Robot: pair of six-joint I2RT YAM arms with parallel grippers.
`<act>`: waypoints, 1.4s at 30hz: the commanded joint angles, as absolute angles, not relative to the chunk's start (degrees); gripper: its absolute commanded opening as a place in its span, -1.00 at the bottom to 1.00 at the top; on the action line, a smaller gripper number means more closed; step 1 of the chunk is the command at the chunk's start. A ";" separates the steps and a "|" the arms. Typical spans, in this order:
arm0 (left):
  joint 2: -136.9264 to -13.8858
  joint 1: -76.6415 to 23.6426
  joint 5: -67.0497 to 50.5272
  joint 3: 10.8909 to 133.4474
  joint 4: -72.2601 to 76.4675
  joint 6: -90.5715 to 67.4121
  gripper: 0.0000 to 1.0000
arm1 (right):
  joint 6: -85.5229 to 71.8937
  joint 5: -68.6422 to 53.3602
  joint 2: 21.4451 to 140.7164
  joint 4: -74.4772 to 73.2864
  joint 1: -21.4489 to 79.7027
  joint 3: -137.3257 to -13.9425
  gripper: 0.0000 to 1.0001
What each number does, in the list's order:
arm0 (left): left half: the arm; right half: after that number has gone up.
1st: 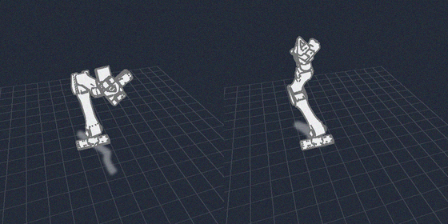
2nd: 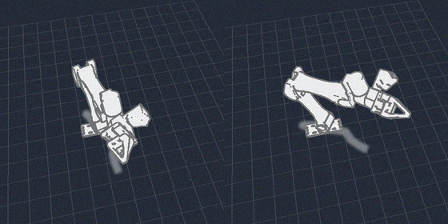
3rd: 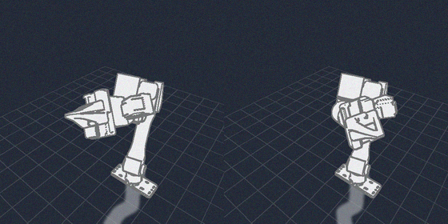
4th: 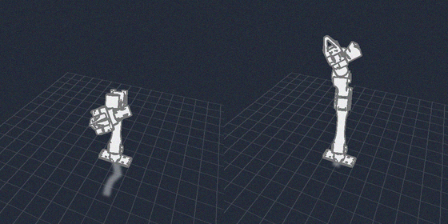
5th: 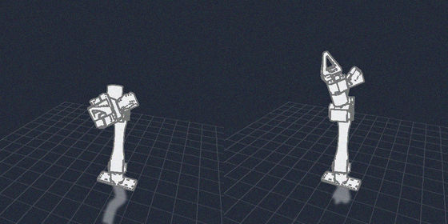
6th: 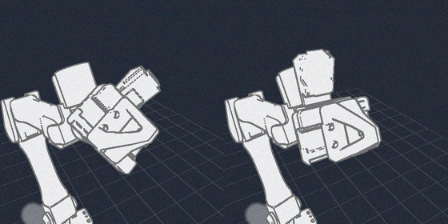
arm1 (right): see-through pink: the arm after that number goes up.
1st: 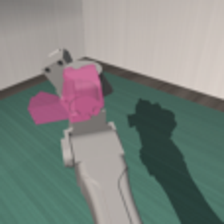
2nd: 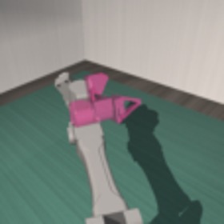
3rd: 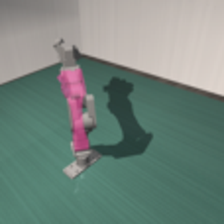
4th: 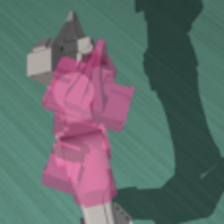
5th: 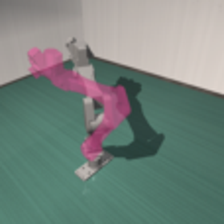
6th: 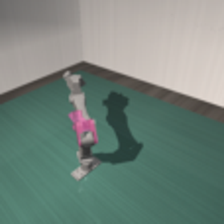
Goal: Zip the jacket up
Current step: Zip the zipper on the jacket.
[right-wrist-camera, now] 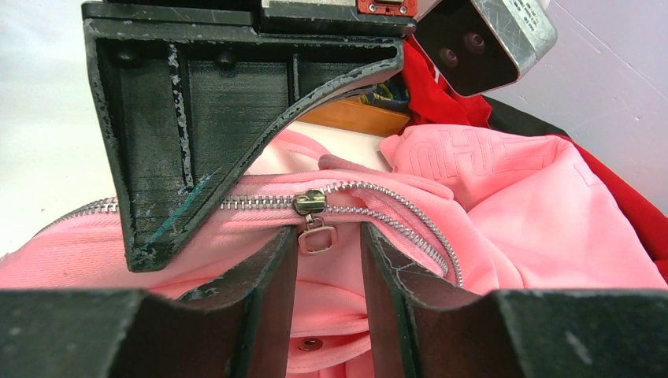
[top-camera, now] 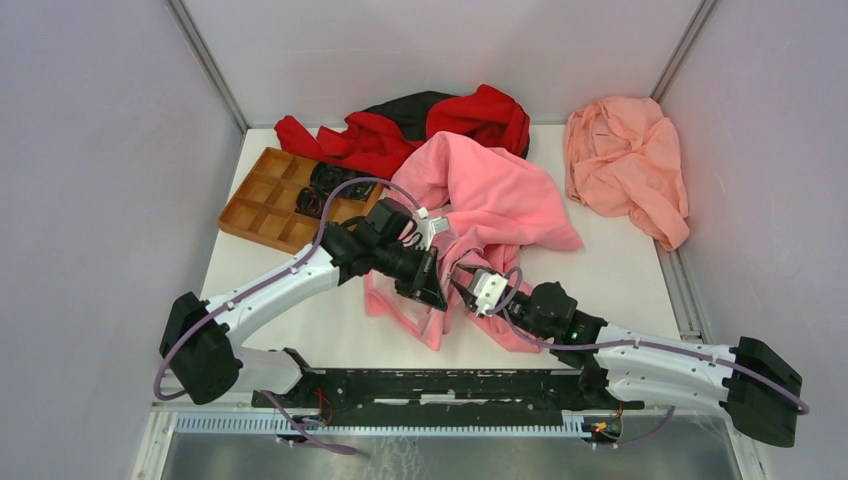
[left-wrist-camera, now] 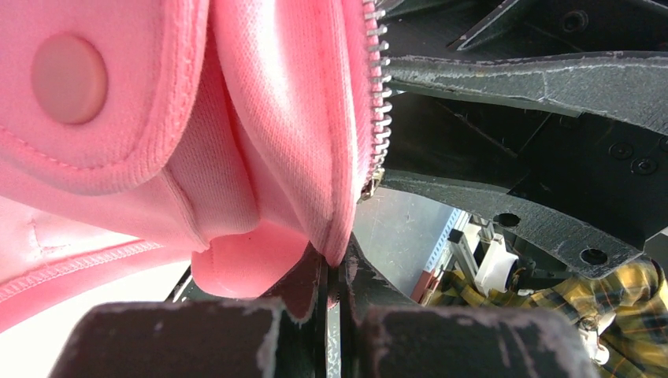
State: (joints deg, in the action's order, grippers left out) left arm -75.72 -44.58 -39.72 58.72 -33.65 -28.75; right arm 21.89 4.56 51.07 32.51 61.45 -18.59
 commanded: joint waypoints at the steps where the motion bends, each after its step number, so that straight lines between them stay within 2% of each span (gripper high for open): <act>1: -74.20 -44.55 -43.95 58.68 -31.75 -30.27 -0.96 | 22.76 3.38 51.34 37.09 61.56 -18.52 -0.18; 8: -73.77 -44.56 -45.26 58.71 -30.19 -31.52 -0.96 | 23.90 4.33 53.47 38.36 63.12 -18.74 -0.22; 13: -73.58 -44.55 -46.11 58.63 -29.07 -32.24 -0.96 | 23.64 4.68 55.01 40.12 64.80 -18.96 -0.05; 16: -73.55 -44.51 -46.51 58.37 -28.30 -32.58 -0.96 | 23.64 4.32 55.91 41.22 65.50 -19.47 -0.03; 26: -73.61 -44.52 -46.26 58.27 -28.47 -32.01 -0.96 | 20.58 5.22 56.70 40.47 65.96 -20.68 -0.33; 42: -73.42 -43.63 -45.04 57.25 -30.39 -31.33 -0.96 | 21.61 8.08 52.29 35.33 65.13 -20.41 -0.35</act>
